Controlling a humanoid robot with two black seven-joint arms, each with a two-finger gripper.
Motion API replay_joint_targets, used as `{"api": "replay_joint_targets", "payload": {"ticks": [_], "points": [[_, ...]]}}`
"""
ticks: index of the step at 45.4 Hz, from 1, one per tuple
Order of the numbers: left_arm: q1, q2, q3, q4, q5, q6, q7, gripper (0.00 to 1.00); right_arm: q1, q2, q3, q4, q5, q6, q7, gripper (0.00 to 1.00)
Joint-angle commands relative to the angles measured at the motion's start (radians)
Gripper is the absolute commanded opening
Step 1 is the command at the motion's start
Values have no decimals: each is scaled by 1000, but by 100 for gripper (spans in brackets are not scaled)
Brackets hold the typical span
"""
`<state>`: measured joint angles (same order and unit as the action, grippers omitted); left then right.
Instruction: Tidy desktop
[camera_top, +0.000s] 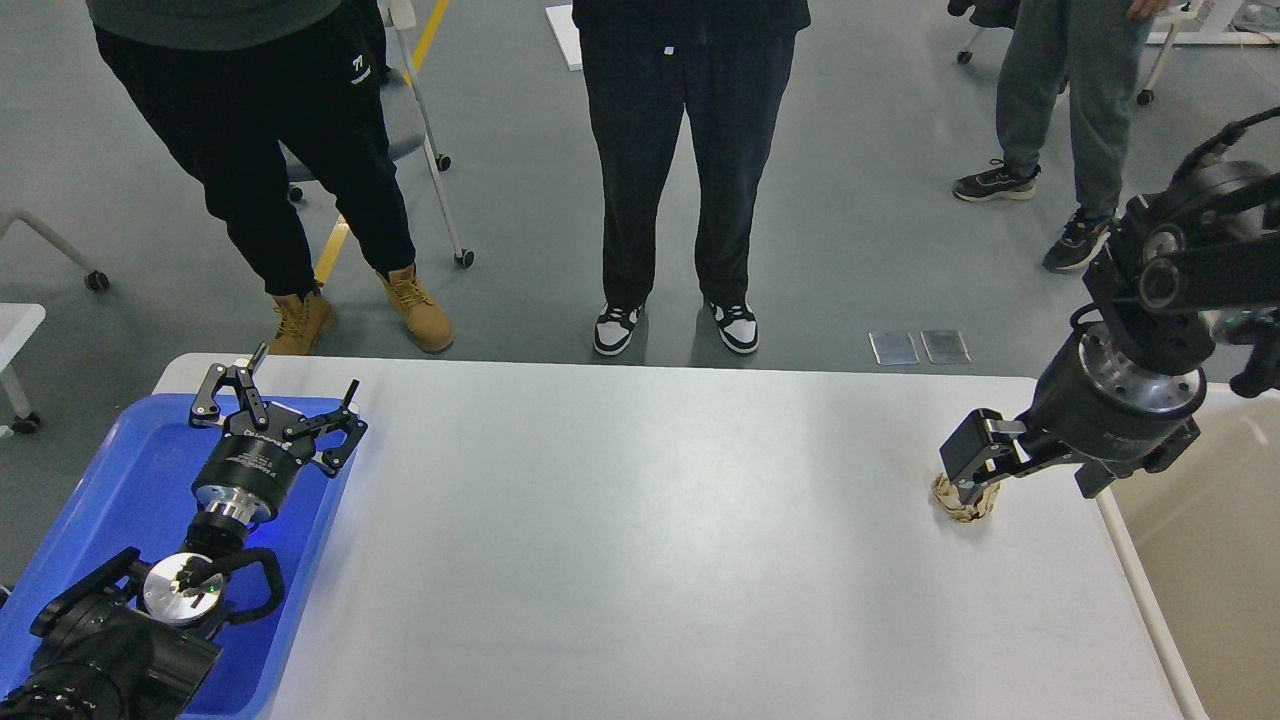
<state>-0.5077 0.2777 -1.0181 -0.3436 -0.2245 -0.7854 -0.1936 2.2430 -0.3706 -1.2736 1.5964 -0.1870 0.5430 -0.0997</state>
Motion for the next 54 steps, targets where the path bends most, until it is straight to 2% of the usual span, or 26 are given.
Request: {"api": "replay_joint_targets", "payload": {"ticks": [1, 13, 27, 37, 54], "points": [[0, 0, 0, 0, 1, 0, 0, 100, -60, 41, 34, -78, 4, -2, 1, 100], [0, 0, 0, 0, 1, 0, 0, 100, -216, 58, 132, -252, -2, -3, 1, 100], [0, 0, 0, 0, 1, 0, 0, 100, -512, 130, 235, -593, -34, -3, 3, 100], [-2, 0, 0, 0, 1, 0, 0, 100, -775, 170, 347, -927, -202, 0, 5, 100], [0, 0, 0, 0, 1, 0, 0, 100, -996, 217, 393, -1156, -293, -29, 8, 100]]}}
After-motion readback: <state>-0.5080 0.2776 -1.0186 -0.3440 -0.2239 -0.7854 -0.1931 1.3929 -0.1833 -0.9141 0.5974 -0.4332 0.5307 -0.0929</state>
